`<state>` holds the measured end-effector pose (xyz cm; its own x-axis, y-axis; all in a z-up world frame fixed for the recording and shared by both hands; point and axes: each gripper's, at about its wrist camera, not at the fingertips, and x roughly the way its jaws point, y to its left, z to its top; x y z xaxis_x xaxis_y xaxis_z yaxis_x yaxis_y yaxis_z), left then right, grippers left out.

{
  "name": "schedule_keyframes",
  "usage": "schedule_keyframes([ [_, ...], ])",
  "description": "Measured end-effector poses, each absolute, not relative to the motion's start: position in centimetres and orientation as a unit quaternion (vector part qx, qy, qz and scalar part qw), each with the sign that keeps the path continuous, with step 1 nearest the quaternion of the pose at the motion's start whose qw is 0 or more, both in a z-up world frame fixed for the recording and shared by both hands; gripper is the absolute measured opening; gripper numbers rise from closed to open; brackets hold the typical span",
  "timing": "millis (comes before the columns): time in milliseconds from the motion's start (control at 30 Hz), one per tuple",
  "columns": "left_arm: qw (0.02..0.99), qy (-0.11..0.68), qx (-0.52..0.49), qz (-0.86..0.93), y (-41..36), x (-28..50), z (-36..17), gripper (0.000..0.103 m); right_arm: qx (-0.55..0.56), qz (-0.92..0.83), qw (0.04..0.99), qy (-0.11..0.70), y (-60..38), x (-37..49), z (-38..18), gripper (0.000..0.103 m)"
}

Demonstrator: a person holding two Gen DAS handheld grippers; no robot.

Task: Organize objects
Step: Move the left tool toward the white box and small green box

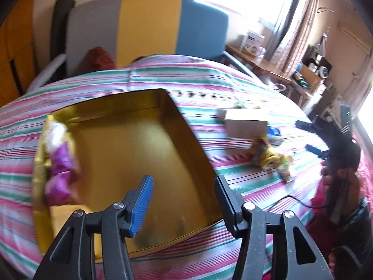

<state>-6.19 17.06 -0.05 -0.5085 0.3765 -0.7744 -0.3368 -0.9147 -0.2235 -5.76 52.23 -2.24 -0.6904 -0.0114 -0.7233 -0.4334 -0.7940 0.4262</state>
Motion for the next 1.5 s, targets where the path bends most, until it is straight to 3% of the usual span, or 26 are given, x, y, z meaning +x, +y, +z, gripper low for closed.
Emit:
schedule_keyframes([
  [233, 0.273, -0.093, -0.496, 0.819, 22.8, -9.5, 0.0, 0.053, -0.371, 0.86, 0.119, 0.33, 53.0, -5.5, -2.7, 0.1],
  [333, 0.288, -0.12, -0.511, 0.801, 25.1, -11.1, -0.1, 0.058, -0.373, 0.859, 0.113, 0.331, 52.9, -5.6, -2.7, 0.1],
  [400, 0.291, -0.135, -0.524, 0.789, 26.6, -12.5, -0.3, 0.07, -0.374, 0.858, 0.109, 0.334, 52.9, -5.7, -2.8, 0.1],
  [633, 0.28, -0.203, -0.602, 0.72, 31.4, -18.0, -3.6, 0.08, -0.371, 0.854, 0.094, 0.352, 53.2, -5.7, -3.1, 0.1],
  [867, 0.216, -0.239, -0.656, 0.682, 34.3, -22.5, -6.7, 0.083, -0.369, 0.849, 0.075, 0.372, 53.5, -5.8, -3.4, 0.1],
  [1067, 0.172, -0.221, -0.676, 0.682, 35.5, -25.6, -8.2, 0.084, -0.371, 0.845, 0.058, 0.38, 53.2, -6.0, -3.7, 0.1],
  [1333, 0.153, -0.126, -0.683, 0.703, 38.0, -26.7, -10.0, 0.084, -0.374, 0.843, 0.048, 0.384, 53.1, -6.1, -3.8, 0.1],
  [1500, 0.146, -0.141, -0.676, 0.708, 38.1, -25.5, -11.2, 0.084, -0.379, 0.843, 0.046, 0.378, 52.9, -6.2, -3.8, 0.1],
])
